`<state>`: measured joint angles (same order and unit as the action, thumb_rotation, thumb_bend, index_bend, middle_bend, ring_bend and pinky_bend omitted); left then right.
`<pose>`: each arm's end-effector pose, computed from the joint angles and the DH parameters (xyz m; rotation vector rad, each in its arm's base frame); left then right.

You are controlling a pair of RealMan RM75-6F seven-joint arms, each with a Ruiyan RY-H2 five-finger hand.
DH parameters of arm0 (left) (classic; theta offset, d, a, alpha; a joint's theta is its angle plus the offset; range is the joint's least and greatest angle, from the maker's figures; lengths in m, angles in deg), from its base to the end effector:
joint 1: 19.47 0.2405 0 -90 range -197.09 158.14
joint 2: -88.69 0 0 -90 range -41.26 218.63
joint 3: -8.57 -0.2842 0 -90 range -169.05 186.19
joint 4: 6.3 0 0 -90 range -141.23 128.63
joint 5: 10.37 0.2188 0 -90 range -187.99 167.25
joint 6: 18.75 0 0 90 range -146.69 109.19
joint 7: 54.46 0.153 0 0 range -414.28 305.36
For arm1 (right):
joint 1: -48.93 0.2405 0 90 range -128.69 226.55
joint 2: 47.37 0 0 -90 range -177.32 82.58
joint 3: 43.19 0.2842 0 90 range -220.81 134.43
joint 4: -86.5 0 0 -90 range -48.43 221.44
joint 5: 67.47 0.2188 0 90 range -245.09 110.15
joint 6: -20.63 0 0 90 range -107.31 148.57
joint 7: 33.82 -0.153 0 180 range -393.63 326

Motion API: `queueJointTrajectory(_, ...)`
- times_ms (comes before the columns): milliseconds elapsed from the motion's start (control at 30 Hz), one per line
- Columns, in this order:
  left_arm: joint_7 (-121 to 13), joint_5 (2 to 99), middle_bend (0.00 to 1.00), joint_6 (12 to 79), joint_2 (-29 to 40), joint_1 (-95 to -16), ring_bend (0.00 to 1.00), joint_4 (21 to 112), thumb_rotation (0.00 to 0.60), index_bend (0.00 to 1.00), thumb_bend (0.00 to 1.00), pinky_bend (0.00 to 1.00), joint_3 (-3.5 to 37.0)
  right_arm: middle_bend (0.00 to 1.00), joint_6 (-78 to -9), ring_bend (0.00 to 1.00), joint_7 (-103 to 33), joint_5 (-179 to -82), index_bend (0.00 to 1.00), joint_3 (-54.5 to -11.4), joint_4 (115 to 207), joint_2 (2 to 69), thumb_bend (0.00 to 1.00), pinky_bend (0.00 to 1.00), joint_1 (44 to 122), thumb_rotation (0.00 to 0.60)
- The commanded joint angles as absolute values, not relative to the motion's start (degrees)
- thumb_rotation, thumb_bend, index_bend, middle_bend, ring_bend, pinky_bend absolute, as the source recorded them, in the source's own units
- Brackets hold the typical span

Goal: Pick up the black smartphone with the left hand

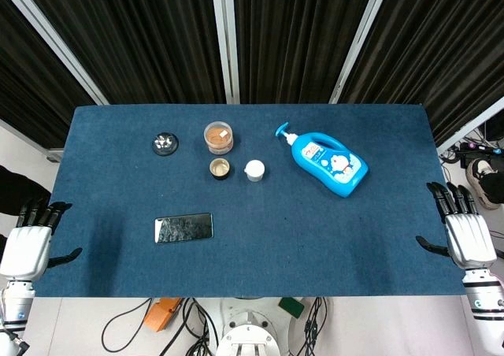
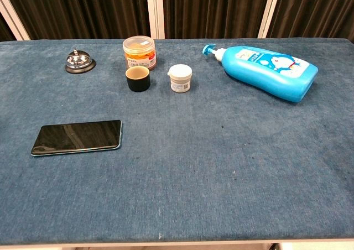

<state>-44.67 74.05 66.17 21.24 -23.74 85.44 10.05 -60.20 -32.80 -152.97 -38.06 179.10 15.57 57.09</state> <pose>-0.3446 0.1838 0.1413 -1.4166 -0.8480 -0.7743 -0.3300 -0.2208 0.1662 1.4397 -0.8707 0.9047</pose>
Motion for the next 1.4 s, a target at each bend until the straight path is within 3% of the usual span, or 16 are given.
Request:
queueJointTrajectory(33, -44.4, 74.0, 0.17, 65.6, 20.8, -24.1, 0.08, 85.5, 0.6, 0.19, 0.1, 0.02, 10.2, 0.14, -60.2, 0.0, -32.7, -152.6, 0.03, -37.9, 179.2, 15.6, 0.23, 0.05, 57.2, 0.6)
queueJointTrajectory(400, -39.9, 76.7, 0.17, 61.5, 17.9, -29.5, 0.1, 90.7, 0.6, 0.19, 0.1, 0.02, 12.0, 0.14, -62.4, 0.0, -34.4, -152.8, 0.03, -37.2, 178.6, 14.8, 0.23, 0.05, 56.6, 0.6)
queueJointTrajectory(833, -24.5, 69.3, 0.17, 48.3, 4.4, -38.6, 0.09, 92.0, 0.6, 0.25, 0.13, 0.02, 13.2, 0.14, -62.6, 0.0, -35.5, -152.7, 0.04, -37.4, 177.6, 14.8, 0.23, 0.05, 56.4, 0.6)
queueJointTrajectory(1133, -17.3, 61.7, 0.11, 47.5, -2.6, -39.9, 0.01, 89.7, 0.6, 0.26, 0.14, 0.02, 13.0, 0.13, -61.8, 0.0, -35.9, -152.3, 0.04, -37.3, 177.0, 15.1, 0.23, 0.05, 56.9, 0.6)
queueJointTrajectory(1400, -14.3, 57.2, 0.1, 48.4, -5.0, -40.3, 0.0, 87.9, 0.6, 0.29, 0.17, 0.02, 13.2, 0.13, -61.4, 0.0, -36.5, -151.9, 0.04, -37.3, 176.3, 15.2, 0.23, 0.05, 57.0, 0.6)
